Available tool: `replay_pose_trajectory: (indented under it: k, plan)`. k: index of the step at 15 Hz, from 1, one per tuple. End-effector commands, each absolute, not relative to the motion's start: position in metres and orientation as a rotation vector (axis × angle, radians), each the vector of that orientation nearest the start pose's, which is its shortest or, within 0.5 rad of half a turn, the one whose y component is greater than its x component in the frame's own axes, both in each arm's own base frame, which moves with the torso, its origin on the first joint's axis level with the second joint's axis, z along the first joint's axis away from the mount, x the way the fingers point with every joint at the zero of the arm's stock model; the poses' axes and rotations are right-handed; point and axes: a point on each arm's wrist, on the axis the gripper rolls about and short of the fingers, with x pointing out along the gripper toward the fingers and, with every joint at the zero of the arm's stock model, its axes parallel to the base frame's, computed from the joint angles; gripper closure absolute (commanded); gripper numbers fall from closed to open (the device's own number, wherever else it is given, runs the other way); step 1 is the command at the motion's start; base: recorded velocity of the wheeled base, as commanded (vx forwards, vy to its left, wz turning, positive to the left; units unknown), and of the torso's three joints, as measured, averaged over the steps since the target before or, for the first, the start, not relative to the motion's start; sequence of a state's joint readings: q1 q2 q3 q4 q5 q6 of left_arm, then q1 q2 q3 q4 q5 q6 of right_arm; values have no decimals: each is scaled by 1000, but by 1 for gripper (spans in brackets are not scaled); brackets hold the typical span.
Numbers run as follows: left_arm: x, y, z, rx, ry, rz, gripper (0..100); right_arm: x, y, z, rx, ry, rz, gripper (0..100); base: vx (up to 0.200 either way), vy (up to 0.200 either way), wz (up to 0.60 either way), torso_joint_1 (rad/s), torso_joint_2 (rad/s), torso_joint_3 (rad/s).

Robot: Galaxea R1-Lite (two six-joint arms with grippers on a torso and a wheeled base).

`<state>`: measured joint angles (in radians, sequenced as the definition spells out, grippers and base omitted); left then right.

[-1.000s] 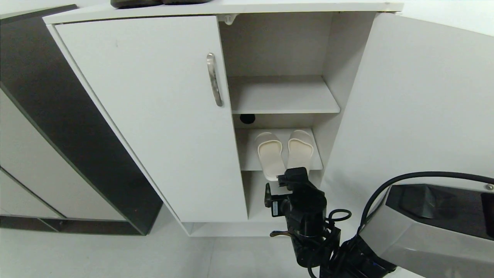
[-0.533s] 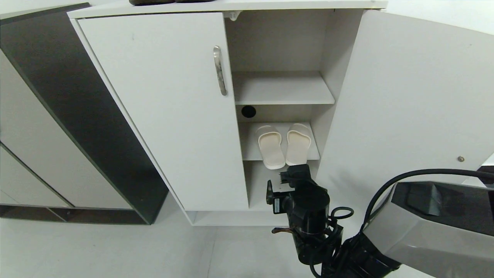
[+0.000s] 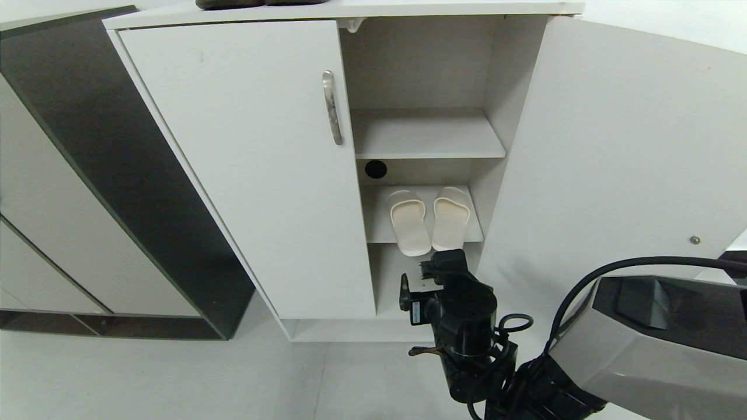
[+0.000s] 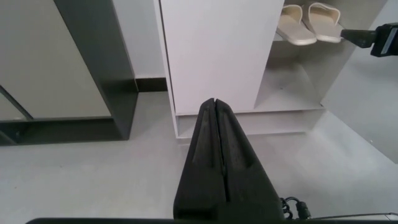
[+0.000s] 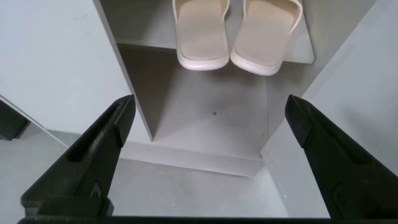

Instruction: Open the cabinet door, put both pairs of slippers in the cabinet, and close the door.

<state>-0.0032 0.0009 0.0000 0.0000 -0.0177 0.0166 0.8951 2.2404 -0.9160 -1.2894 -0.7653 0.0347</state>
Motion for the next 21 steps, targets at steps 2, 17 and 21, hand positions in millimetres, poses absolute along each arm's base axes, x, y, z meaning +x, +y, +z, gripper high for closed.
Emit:
replay_pose_trajectory:
  k: [2, 17, 21]
  plan:
    - [-23, 0, 76, 17, 1, -21, 100, 262, 300, 80, 8, 27, 127, 0, 0, 0, 0, 0, 0, 139]
    - [-23, 0, 76, 18, 1, -20, 100, 269, 290, 78, 7, 27, 96, 0, 0, 0, 0, 0, 3, 141]
    - [-23, 0, 76, 17, 1, -21, 100, 269, 289, 78, 8, 26, 95, 0, 0, 0, 0, 0, 0, 0]
